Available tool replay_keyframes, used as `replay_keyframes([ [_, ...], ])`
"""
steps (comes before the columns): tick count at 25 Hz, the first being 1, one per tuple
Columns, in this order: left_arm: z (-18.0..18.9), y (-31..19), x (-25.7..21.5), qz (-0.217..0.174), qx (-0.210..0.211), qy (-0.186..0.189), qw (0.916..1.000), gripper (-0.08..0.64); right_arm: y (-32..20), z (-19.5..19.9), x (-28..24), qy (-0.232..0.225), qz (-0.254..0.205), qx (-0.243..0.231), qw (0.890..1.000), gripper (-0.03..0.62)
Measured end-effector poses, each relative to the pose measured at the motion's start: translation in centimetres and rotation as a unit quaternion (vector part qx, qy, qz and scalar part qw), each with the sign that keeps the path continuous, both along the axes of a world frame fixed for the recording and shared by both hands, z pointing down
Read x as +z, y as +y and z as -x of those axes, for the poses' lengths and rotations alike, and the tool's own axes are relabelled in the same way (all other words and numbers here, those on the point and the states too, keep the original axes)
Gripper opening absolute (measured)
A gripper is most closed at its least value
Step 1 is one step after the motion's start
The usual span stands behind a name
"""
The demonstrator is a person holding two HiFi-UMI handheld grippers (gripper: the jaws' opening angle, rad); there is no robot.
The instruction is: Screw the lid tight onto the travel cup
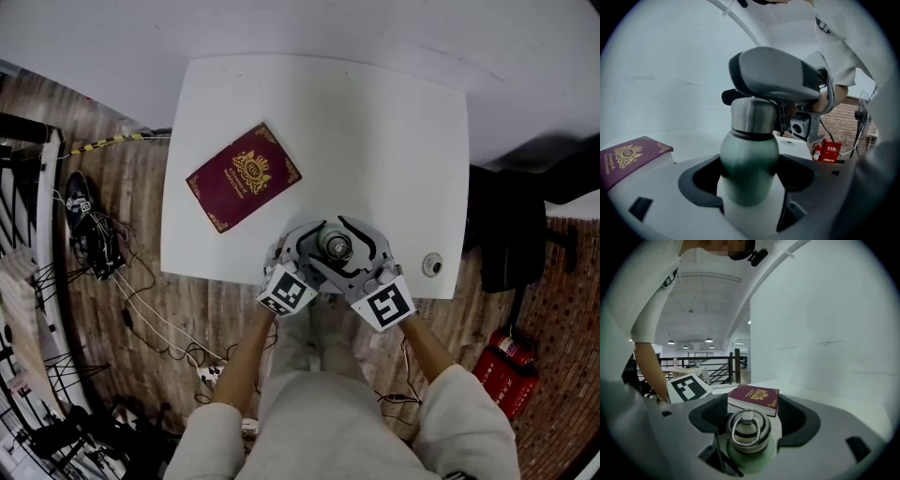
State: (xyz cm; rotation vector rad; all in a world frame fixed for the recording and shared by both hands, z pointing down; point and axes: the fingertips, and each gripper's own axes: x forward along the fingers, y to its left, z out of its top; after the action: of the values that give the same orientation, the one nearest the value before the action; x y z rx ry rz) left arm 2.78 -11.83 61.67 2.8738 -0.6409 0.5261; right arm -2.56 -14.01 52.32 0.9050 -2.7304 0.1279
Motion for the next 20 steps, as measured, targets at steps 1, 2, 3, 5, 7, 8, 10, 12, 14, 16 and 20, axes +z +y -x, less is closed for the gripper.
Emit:
replay_keyframes([
  [1, 0.0, 0.0, 0.0, 0.0, 0.0, 0.0, 1.0, 0.351, 0.2, 0.1, 0.2, 0.013, 0.0, -0.025, 1.0, 0.319],
  [2, 0.0, 0.0, 0.1, 0.0, 0.0, 0.0, 1.0, 0.351, 0.4, 0.1, 0.4, 0.026, 0.0, -0.047, 0.999, 0.319],
  [3, 0.0, 0.0, 0.1, 0.0, 0.0, 0.0, 1.0, 0.351, 0.6, 0.2, 0.6, 0.037, 0.001, -0.068, 0.997, 0.319],
  [5, 0.0, 0.0, 0.2, 0.002, 0.0, 0.0, 1.0, 0.351, 0.9, 0.4, 0.9, 0.048, 0.006, -0.104, 0.993, 0.318],
  [7, 0.0, -0.1, 0.2, 0.0, 0.001, 0.0, 1.0, 0.351, 1.3, 0.6, 1.1, 0.058, 0.01, -0.136, 0.989, 0.31],
  [8, -0.1, -0.1, 0.1, 0.0, 0.002, 0.0, 1.0, 0.351, 1.4, 0.7, 1.2, 0.063, 0.01, -0.151, 0.987, 0.308],
  [10, -0.1, -0.1, 0.1, 0.0, 0.003, 0.0, 1.0, 0.351, 1.6, 0.8, 1.3, 0.07, 0.007, -0.175, 0.982, 0.304],
  [12, -0.1, 0.0, 0.1, 0.0, 0.002, 0.0, 1.0, 0.351, 1.8, 0.8, 1.2, 0.074, 0.007, -0.198, 0.978, 0.294],
  [14, 0.0, 0.0, 0.0, 0.001, 0.001, -0.001, 1.0, 0.351, 2.0, 0.8, 1.2, 0.079, 0.006, -0.217, 0.973, 0.279],
  [16, 0.0, 0.0, 0.0, 0.001, 0.002, 0.0, 1.0, 0.351, 2.2, 0.7, 1.2, 0.086, 0.011, -0.231, 0.969, 0.27],
  [20, -0.1, 0.0, -0.1, 0.0, 0.002, 0.0, 1.0, 0.351, 2.3, 0.8, 1.1, 0.09, 0.01, -0.242, 0.966, 0.259],
])
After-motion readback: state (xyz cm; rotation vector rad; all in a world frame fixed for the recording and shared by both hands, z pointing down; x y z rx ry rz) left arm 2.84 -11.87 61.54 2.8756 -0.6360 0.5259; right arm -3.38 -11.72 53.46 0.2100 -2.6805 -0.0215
